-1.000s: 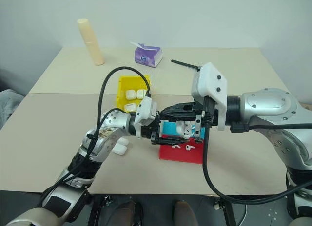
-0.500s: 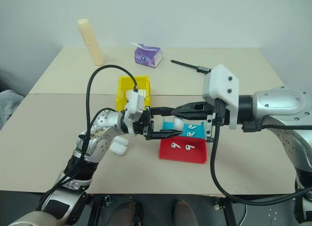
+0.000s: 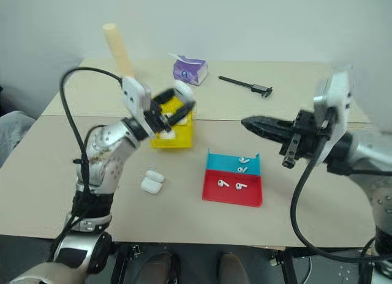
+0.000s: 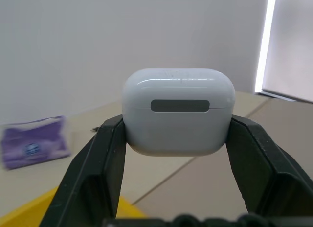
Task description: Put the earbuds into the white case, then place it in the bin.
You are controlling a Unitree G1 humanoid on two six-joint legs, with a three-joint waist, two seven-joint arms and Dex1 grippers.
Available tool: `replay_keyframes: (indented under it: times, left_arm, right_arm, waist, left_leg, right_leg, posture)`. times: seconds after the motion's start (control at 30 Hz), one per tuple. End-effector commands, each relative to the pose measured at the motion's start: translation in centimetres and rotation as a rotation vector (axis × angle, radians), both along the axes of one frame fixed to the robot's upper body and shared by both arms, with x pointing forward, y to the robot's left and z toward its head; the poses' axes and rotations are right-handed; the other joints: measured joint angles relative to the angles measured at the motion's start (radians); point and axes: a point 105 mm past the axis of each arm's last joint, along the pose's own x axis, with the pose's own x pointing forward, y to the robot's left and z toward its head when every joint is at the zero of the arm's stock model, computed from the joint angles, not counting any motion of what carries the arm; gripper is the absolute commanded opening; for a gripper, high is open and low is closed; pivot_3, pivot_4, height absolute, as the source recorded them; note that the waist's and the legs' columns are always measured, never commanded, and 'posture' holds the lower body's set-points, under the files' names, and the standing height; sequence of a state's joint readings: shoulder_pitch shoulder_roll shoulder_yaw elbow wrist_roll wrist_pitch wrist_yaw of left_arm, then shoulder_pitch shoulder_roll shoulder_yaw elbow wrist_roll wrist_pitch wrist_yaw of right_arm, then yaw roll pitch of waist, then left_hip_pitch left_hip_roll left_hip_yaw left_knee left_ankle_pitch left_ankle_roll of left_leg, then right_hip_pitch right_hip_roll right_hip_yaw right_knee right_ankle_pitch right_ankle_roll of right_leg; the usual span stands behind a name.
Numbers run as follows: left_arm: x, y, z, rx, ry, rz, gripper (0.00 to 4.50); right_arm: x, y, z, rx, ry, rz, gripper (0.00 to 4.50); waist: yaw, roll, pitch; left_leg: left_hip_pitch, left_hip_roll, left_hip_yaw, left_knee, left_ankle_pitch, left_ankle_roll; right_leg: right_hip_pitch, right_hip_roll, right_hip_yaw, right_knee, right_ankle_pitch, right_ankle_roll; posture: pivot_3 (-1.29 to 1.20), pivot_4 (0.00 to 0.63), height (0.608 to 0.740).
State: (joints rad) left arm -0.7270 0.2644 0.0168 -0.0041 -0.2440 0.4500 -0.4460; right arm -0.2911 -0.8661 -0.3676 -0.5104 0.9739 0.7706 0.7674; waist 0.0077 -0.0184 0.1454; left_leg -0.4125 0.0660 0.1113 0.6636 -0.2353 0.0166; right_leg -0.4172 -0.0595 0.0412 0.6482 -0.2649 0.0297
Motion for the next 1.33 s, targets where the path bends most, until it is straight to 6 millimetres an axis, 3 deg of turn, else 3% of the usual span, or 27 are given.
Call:
replay_keyframes:
  times: [0.03, 0.2, 0.37, 0.47, 0.53, 0.7, 0.87, 1.1, 1.33]
  left_arm:
    - [2.4, 1.0, -2.1, 0.073, 0.082, 0.162, 2.77]
    - [3.8, 1.2, -3.8, 0.111, 0.107, 0.202, 2.77]
    - [4.8, 1.0, -3.2, 0.096, 0.076, 0.216, 4.43]
    - [5.3, 1.3, -2.8, 0.089, 0.072, 0.234, 4.48]
    - [4.5, 1.3, -1.9, 0.067, 0.001, 0.162, 4.48]
    - [-0.4, 2.2, -2.1, -0.041, 0.070, -0.218, 4.48]
    - [-5.7, 4.7, -3.3, 0.067, 0.137, -0.316, 4.48]
    - [-13.6, 8.5, -4.1, 0.208, 0.302, -0.459, 4.48]
    - [-16.1, 10.4, -4.4, 0.273, 0.384, -0.447, 4.48]
  right_arm:
    - [0.5, -0.1, -0.2, -0.015, -0.024, -0.022, 0.03]
    - [1.2, -0.1, -1.1, -0.028, -0.008, -0.035, 0.03]
    - [1.6, -0.4, -1.6, -0.037, 0.004, -0.064, 0.00]
    - [1.5, -0.3, -1.8, -0.053, 0.005, -0.059, 0.00]
    - [1.5, -0.4, -2.4, -0.095, 0.009, -0.066, 0.00]
    - [0.4, -1.7, -4.0, -0.256, 0.013, -0.048, 0.00]
    - [-1.2, -3.9, -4.8, -0.428, -0.068, 0.011, 0.00]
    - [-3.0, -7.3, -4.1, -0.559, -0.095, 0.064, 0.00]
    - [-3.5, -8.3, -4.5, -0.600, -0.059, 0.114, 0.00]
  waist:
    - [-0.001, 0.000, 0.000]
    - [0.002, 0.000, 0.000]
    - [0.006, 0.000, 0.000]
    - [0.006, 0.000, 0.000]
    - [0.004, 0.000, 0.000]
    - [-0.008, 0.000, 0.000]
    - [-0.013, 0.000, 0.000]
    - [-0.019, -0.001, 0.000]
    - [-0.019, -0.002, 0.001]
  left_leg:
    - [0.000, 0.000, 0.000, 0.000, 0.000, 0.000]
    - [-0.002, 0.000, 0.001, 0.000, 0.000, 0.000]
    - [-0.003, 0.000, 0.002, 0.000, 0.000, 0.000]
    - [-0.002, 0.000, 0.003, 0.000, 0.000, -0.001]
    - [-0.003, 0.000, 0.002, 0.000, 0.000, -0.001]
    - [-0.003, 0.001, 0.003, 0.000, 0.005, -0.008]
    - [-0.002, 0.001, 0.002, 0.000, 0.004, -0.007]
    - [0.012, 0.002, 0.002, -0.001, 0.001, -0.002]
    - [0.024, 0.002, 0.003, -0.001, 0.001, -0.002]
  right_leg:
    - [0.000, 0.000, 0.000, 0.000, 0.000, 0.000]
    - [-0.002, 0.000, 0.000, 0.000, 0.000, 0.000]
    - [-0.003, 0.000, 0.000, -0.001, 0.000, 0.000]
    - [-0.002, 0.000, -0.001, -0.001, 0.000, 0.000]
    - [-0.002, 0.000, -0.001, -0.001, 0.000, 0.000]
    - [-0.004, 0.001, 0.000, -0.001, 0.000, 0.000]
    - [-0.002, 0.000, 0.000, 0.000, 0.000, 0.000]
    - [0.011, 0.000, -0.001, -0.001, 0.000, 0.000]
    - [0.022, 0.000, -0.001, -0.001, -0.001, 0.000]
  posture:
    - [0.00, 0.150, 0.740]
    - [0.00, 0.150, 0.740]
    - [0.00, 0.150, 0.740]
    - [0.00, 0.150, 0.740]
    - [0.00, 0.150, 0.740]
    - [0.00, 0.150, 0.740]
    - [0.00, 0.150, 0.740]
    - [0.00, 0.150, 0.740]
    - [0.00, 0.150, 0.740]
